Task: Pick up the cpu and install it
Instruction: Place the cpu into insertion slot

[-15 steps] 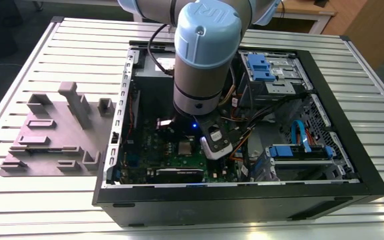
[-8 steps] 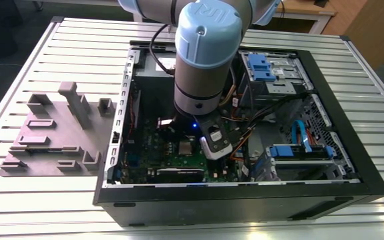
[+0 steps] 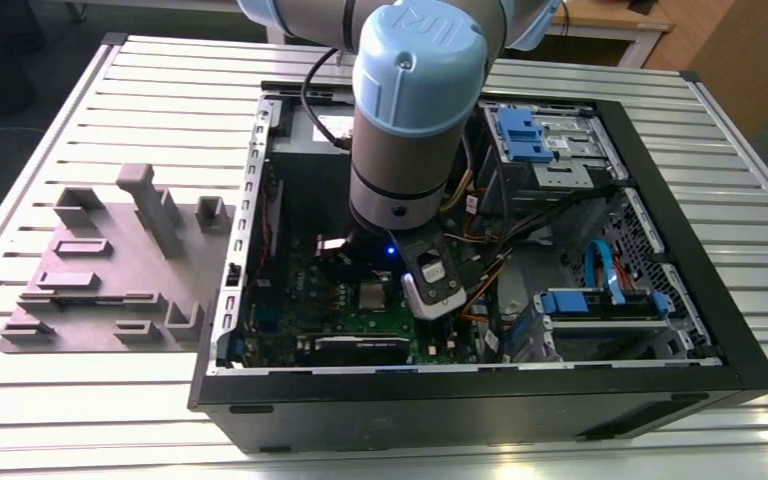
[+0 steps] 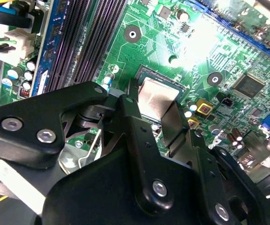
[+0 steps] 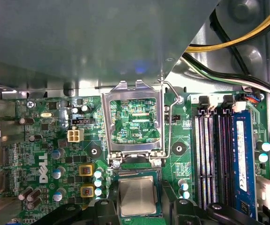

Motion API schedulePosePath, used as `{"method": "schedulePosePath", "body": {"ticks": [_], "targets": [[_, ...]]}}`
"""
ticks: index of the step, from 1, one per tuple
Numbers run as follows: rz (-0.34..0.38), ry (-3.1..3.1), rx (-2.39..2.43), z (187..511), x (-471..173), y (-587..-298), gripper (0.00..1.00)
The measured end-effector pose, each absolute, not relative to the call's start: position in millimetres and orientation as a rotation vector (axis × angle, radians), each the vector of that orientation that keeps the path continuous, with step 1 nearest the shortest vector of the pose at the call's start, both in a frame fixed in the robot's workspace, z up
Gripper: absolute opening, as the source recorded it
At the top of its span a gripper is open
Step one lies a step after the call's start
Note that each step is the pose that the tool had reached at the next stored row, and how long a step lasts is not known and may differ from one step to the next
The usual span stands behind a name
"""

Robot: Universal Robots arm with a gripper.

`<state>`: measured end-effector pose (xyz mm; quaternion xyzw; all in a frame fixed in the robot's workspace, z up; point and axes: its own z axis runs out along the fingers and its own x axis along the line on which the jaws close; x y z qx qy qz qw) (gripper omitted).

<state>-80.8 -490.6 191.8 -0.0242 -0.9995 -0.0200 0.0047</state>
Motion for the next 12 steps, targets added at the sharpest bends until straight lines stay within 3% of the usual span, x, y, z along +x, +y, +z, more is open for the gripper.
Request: {"method": "schedulePosePath", "body": {"ticks": [12], "targets": [[-0.063, -3.131, -0.076, 194.3, -81.0, -490.6, 0.46]]}}
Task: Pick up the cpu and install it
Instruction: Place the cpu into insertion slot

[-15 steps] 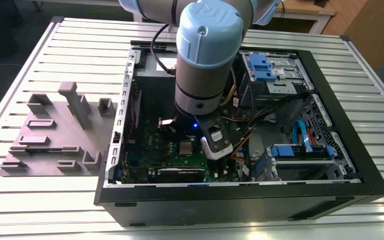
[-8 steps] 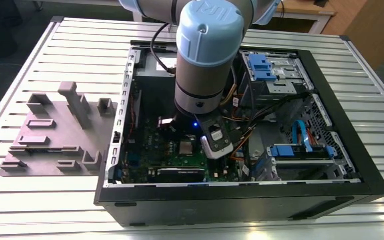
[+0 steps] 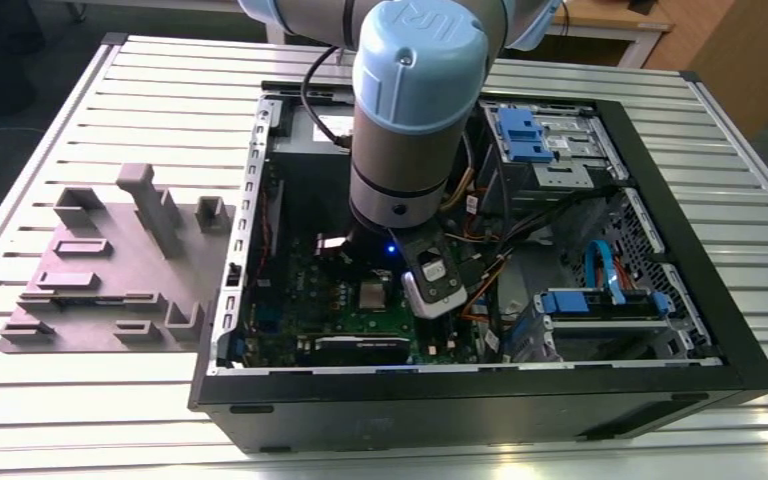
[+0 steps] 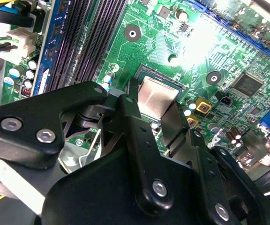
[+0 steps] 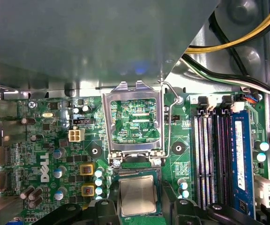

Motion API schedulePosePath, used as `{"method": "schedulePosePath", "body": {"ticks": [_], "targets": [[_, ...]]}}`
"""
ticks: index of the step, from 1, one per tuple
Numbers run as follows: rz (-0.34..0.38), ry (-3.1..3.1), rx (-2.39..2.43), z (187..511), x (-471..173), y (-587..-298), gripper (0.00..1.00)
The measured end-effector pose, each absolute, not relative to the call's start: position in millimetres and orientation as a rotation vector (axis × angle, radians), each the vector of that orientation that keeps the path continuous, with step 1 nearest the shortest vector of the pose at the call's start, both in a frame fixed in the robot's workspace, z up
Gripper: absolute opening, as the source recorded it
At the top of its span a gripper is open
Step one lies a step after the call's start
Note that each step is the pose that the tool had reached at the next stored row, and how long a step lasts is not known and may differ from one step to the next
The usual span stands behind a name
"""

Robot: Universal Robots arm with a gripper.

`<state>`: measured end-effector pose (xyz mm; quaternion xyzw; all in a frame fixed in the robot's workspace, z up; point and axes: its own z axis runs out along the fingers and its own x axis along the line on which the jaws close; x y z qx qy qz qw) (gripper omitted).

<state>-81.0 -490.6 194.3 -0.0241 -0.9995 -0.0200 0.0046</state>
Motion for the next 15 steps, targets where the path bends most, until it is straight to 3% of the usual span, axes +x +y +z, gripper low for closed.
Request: {"method": "schedulePosePath", "body": {"ticks": [15], "targets": [[-0.063, -3.131, -0.077, 194.3, -81.7, -488.9, 0.46]]}}
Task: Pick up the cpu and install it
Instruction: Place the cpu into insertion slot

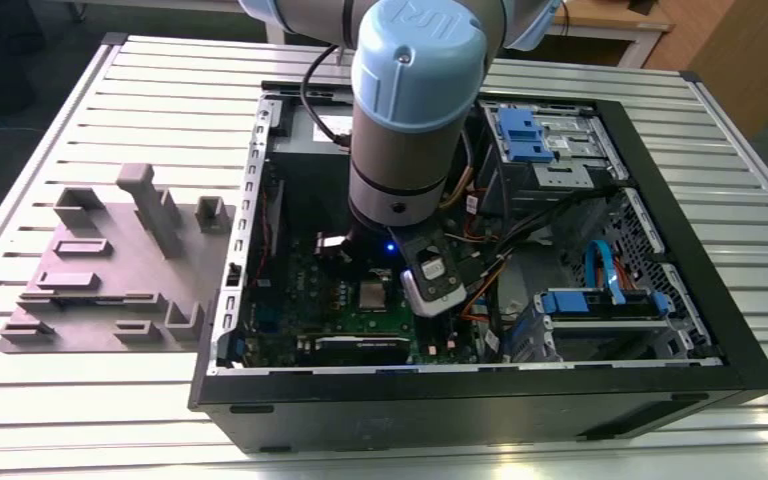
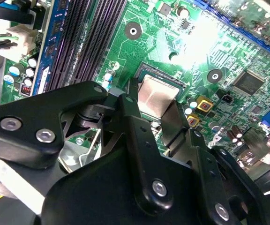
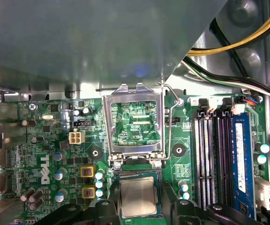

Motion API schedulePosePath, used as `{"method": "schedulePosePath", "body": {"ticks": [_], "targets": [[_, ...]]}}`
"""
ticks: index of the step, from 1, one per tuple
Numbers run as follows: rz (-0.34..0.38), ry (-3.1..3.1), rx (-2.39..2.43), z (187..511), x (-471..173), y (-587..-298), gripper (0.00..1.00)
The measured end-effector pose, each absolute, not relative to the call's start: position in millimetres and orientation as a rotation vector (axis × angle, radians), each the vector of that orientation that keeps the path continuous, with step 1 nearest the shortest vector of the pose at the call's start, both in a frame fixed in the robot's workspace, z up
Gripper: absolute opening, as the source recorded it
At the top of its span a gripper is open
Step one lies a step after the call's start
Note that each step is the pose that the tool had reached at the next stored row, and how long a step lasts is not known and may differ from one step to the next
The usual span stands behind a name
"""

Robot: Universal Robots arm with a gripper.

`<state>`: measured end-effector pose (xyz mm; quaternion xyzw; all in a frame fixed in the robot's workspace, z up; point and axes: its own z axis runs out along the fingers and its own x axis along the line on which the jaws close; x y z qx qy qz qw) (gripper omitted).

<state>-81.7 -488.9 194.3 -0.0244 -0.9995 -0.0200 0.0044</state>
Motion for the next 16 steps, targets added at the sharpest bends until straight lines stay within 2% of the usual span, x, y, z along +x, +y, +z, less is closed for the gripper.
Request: {"method": "schedulePosePath", "body": {"ticks": [16], "targets": [[-0.062, -3.132, -0.076, 194.4, -82.8, -489.7, 0.46]]}}
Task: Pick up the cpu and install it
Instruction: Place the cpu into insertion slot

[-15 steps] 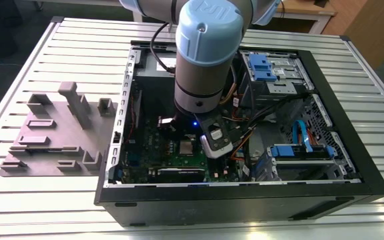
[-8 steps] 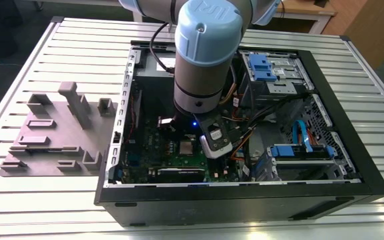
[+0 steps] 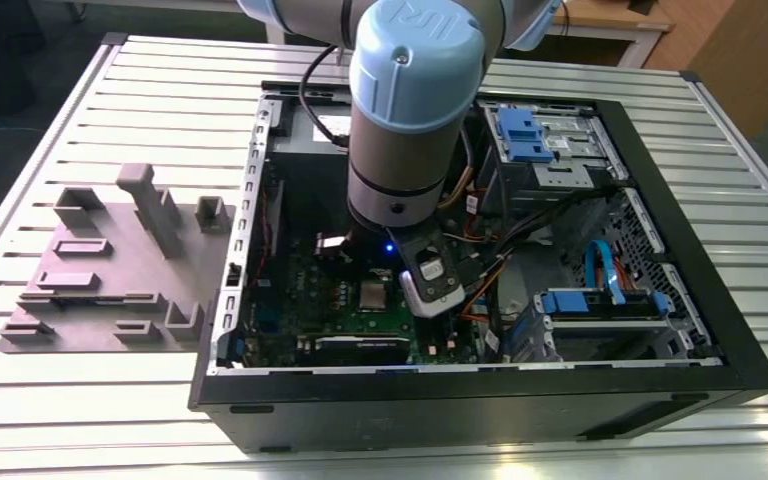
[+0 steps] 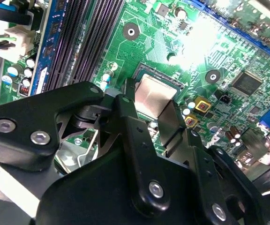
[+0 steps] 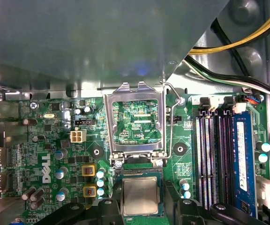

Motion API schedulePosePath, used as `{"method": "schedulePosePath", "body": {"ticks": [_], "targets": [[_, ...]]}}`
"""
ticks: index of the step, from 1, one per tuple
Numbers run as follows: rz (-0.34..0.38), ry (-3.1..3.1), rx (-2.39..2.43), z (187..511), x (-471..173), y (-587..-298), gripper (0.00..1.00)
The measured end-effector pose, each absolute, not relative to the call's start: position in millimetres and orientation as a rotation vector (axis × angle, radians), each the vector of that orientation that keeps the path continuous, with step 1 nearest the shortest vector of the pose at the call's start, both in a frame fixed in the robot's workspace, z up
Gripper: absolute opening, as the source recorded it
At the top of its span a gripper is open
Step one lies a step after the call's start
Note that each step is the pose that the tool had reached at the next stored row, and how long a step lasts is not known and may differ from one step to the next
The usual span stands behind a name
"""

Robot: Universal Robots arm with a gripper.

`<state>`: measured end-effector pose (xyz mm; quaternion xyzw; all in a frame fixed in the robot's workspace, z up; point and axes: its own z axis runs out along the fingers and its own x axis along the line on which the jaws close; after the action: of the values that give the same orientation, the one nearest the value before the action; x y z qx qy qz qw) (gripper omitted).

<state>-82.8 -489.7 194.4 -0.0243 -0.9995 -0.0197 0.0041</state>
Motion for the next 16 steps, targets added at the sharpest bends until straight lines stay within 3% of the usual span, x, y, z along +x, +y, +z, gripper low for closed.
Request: {"method": "schedulePosePath", "body": {"ticks": [6, 10, 16], "targets": [[-0.061, -3.132, -0.076, 194.3, -82.8, -489.7, 0.46], [-0.06, -3.132, -0.077, 194.5, -82.9, -489.7, 0.37], [-0.061, -3.132, -0.076, 194.3, -82.8, -489.7, 0.37]]}}
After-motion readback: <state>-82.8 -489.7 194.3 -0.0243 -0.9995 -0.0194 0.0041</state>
